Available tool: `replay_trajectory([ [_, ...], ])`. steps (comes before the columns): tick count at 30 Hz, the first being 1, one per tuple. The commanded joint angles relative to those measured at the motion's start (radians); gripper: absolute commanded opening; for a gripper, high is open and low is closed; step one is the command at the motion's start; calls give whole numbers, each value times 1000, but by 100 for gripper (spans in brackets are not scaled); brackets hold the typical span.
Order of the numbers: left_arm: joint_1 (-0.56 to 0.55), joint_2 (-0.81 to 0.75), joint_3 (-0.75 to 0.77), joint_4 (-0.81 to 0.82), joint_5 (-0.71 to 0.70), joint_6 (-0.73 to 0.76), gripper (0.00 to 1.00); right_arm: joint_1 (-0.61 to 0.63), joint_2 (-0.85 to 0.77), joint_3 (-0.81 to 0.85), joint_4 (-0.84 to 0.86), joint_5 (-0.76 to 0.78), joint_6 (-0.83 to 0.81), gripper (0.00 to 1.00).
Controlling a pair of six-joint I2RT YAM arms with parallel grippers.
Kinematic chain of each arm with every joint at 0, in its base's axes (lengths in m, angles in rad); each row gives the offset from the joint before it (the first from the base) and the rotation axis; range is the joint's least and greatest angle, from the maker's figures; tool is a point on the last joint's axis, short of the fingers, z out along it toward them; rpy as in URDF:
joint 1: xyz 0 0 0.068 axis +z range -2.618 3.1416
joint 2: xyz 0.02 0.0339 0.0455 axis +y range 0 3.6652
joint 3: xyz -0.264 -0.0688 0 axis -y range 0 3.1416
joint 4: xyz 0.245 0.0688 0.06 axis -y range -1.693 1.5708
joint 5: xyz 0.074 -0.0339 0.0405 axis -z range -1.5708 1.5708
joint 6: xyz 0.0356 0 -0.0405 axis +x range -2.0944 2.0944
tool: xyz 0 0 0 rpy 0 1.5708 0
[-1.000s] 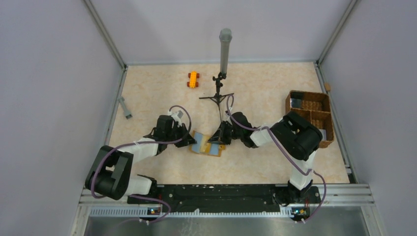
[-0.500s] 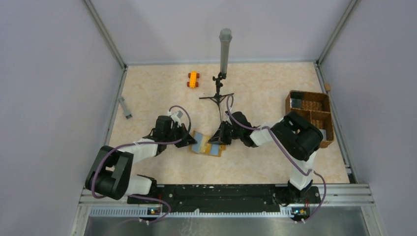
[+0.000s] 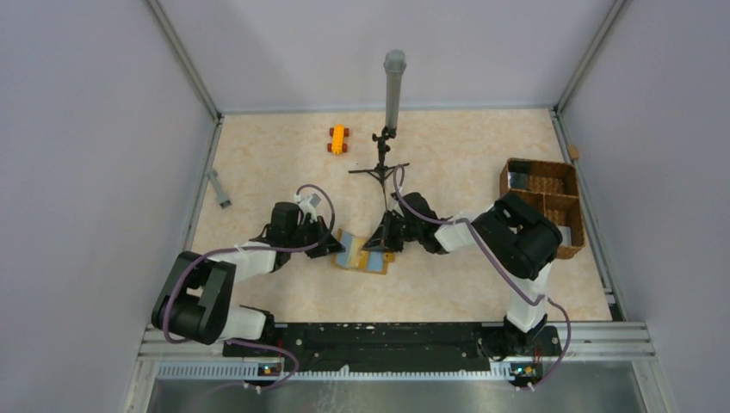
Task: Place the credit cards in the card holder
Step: Insert the credit card into the card holder.
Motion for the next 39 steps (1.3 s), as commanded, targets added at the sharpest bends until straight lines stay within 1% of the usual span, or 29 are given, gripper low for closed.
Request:
replay_trajectory([
  [1,-14,29,8,69,90,-15,8,23,70,18,-103,45,-44,0],
  [9,-11,74,9,110,123,-38,15,25,95,19,-59,38,-25,0],
  [17,-9,66,6,119,134,-45,27,26,115,36,-18,55,-12,0],
  [20,-9,70,2,132,147,-50,28,27,120,43,-16,61,-16,0],
  [29,-7,77,-15,216,204,-99,21,31,138,65,19,60,-42,0],
  [33,-6,74,-34,265,218,-139,13,32,131,63,42,59,-52,1],
  [38,-4,69,-43,277,218,-161,0,33,69,49,20,85,-97,7],
  [39,-3,66,-46,280,216,-164,0,32,51,49,7,93,-111,10],
])
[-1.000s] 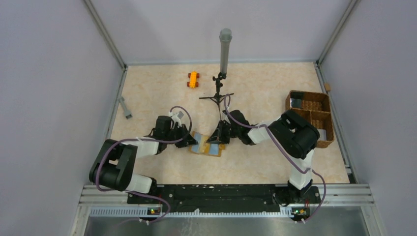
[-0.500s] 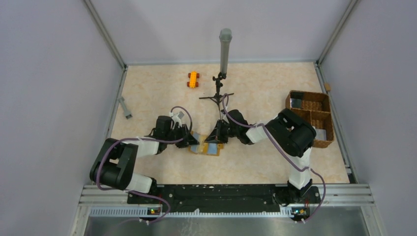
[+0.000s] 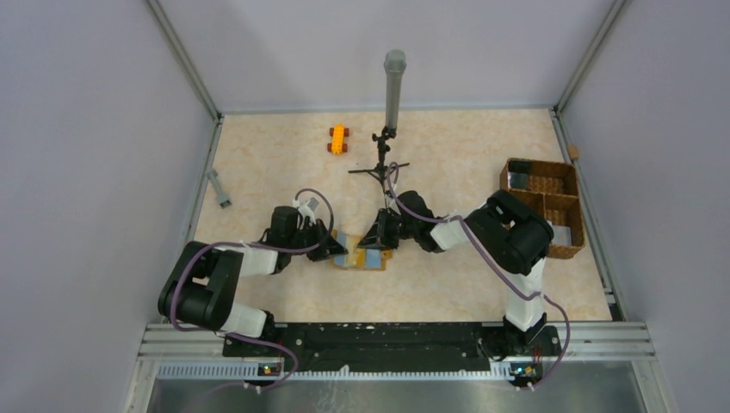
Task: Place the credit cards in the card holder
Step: Insert the credit card into the card holder.
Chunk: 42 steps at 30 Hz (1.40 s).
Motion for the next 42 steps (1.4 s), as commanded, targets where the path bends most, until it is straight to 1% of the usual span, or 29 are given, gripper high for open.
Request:
replay_trajectory([
  [1,-22,-20,-1,141,156,-66,0,32,-45,4,-86,155,-106,13],
  [4,-21,-29,-10,145,145,-70,0,32,-104,11,-147,199,-158,24],
  [6,-20,-30,-16,145,135,-71,0,33,-138,19,-189,223,-194,28],
  [12,-19,-9,-23,150,123,-74,0,33,-219,38,-285,284,-274,37],
  [14,-19,-4,-25,159,123,-77,0,32,-233,48,-317,306,-291,38],
  [16,-19,-1,-25,170,122,-82,0,32,-233,57,-345,314,-295,36],
  [19,-19,4,-25,178,123,-88,0,32,-227,41,-323,290,-267,30],
  [26,-17,2,-25,174,114,-90,0,32,-207,-30,-210,230,-151,2],
  [27,-17,2,-25,173,110,-90,0,32,-210,-41,-184,224,-135,0],
  [32,-14,5,-33,184,109,-98,0,35,-229,-113,-72,229,-63,0],
  [34,-13,10,-33,184,105,-102,2,34,-231,-131,-58,243,-47,0],
  [39,-7,23,-25,117,64,-101,11,40,-226,-151,-30,257,-21,0],
  [42,-7,7,-27,89,33,-94,20,42,-223,-158,-18,268,-14,0],
])
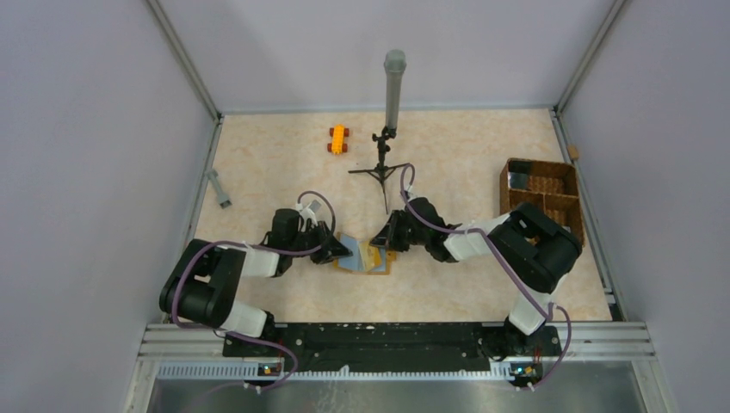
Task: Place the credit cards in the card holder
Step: Insert the credit card into the card holder.
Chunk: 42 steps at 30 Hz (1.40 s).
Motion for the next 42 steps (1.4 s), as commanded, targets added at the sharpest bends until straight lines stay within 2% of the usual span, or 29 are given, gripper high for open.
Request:
replay_trajectory([
  [1,6,-21,8,-30,-48,10,23,19,-22,-19,27,33,15,0],
  [7,9,-117,24,-194,-149,86,43,18,-17,-16,-1,60,1,0],
  [10,12,-150,24,-234,-172,106,46,18,-19,-17,-11,64,-5,0],
  [14,18,-156,23,-244,-174,109,37,20,-20,-18,-8,66,-4,0],
  [20,21,-150,11,-241,-181,110,10,41,-20,-14,25,76,15,0],
  [25,22,-135,12,-240,-181,109,0,52,-20,-24,69,95,34,0],
  [42,24,-118,-6,-195,-150,55,0,99,29,-13,106,193,31,0],
])
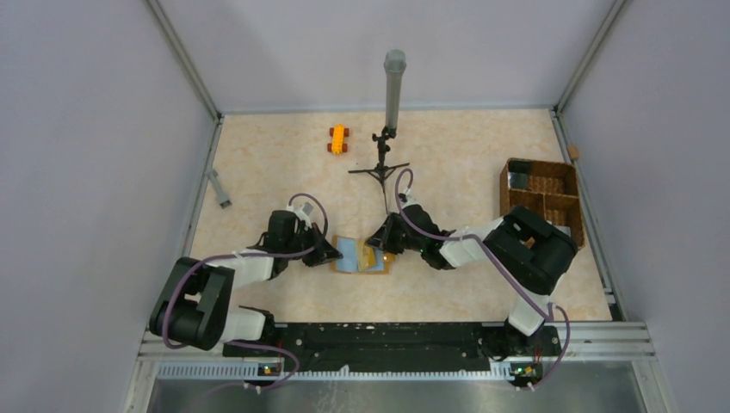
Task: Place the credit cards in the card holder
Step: Insert the credit card into the card holder.
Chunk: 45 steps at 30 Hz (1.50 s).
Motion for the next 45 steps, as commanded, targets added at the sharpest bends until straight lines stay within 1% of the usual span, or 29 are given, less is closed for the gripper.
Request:
replay_trajectory([
  [1,7,17,-10,36,13,-9,0,34,26,9,21,60,-16,0],
  [8,8,27,-17,49,25,-17,0,60,49,10,6,104,-7,0],
  [12,9,28,-23,58,34,-26,0,68,71,13,29,140,0,0],
  [22,16,32,-26,60,43,-19,0,73,96,25,60,166,-29,0],
  [29,21,30,-29,60,49,-20,0,83,113,41,49,159,-30,0],
  [31,21,30,-28,61,54,-23,3,89,120,43,29,159,-18,0],
  [34,24,31,-27,66,64,-27,9,96,134,40,31,154,3,0],
  [38,25,38,-27,78,80,-31,14,111,156,45,42,156,21,0],
  [45,28,50,-44,144,118,-63,22,124,173,59,54,177,38,0],
])
